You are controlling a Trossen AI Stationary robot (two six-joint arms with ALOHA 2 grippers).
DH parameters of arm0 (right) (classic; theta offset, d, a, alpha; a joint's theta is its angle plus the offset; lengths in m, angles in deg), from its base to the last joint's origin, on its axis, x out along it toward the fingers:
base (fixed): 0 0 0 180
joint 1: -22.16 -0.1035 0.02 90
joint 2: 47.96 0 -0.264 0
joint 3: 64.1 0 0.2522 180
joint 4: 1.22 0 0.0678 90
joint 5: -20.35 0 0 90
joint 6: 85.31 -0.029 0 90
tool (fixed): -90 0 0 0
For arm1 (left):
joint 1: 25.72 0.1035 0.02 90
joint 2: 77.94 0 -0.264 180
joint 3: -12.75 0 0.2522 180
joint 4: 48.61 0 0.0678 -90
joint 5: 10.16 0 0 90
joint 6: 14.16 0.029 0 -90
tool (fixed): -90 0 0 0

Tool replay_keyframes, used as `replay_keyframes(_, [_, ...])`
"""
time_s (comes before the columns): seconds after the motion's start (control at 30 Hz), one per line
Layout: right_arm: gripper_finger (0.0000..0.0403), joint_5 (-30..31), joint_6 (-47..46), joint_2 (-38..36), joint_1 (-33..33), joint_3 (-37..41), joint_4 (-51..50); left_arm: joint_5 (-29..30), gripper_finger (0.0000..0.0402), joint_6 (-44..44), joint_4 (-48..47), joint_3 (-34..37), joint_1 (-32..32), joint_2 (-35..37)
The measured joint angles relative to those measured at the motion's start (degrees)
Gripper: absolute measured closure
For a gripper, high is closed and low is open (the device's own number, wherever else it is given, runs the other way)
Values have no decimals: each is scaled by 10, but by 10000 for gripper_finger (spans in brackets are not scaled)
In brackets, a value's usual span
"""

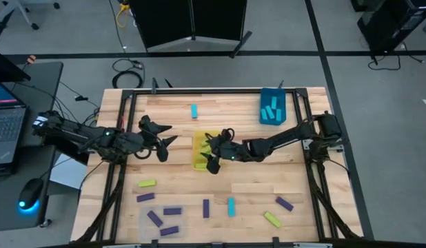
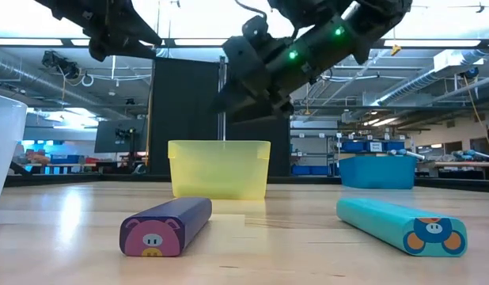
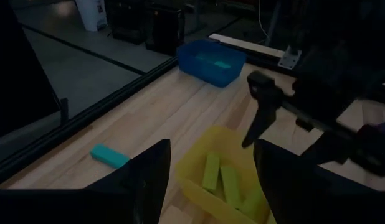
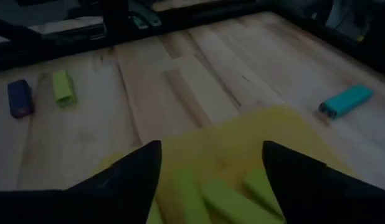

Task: Sort blocks
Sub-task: Put the light green block into the yellow bin

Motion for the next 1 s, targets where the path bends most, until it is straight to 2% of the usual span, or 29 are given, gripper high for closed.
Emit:
replay_keyframes(0.13, [103, 5, 39, -30, -2, 0, -2, -3, 165, -1, -4, 0, 0, 0])
replay_keyframes(0.27, [116, 40, 91, -76, -19, 0, 0, -42, 165, -30, -41, -2, 0, 0])
replay_keyframes(0.43, [144, 121, 154, -150, -50, 7, 1, -63, 171, -115, -180, -13, -4, -3])
replay_keyframes(0.53, [177, 180, 184, -200, -64, 30, 2, -79, 188, -153, -227, -19, -9, -18])
replay_keyframes(0.6, [205, 200, 190, -233, -69, 58, 5, -122, 203, -160, -246, -22, -13, -39])
replay_keyframes(0.77, [269, 206, 168, -307, -72, 145, 43, -254, 227, -147, -262, -26, -38, -121])
replay_keyframes(0.87, [288, 209, 148, -334, -79, 196, 77, -314, 223, -150, -280, -27, -60, -168])
replay_keyframes(1.0, [292, 209, 122, -353, -88, 245, 114, -354, 205, -168, -322, -42, -102, -209])
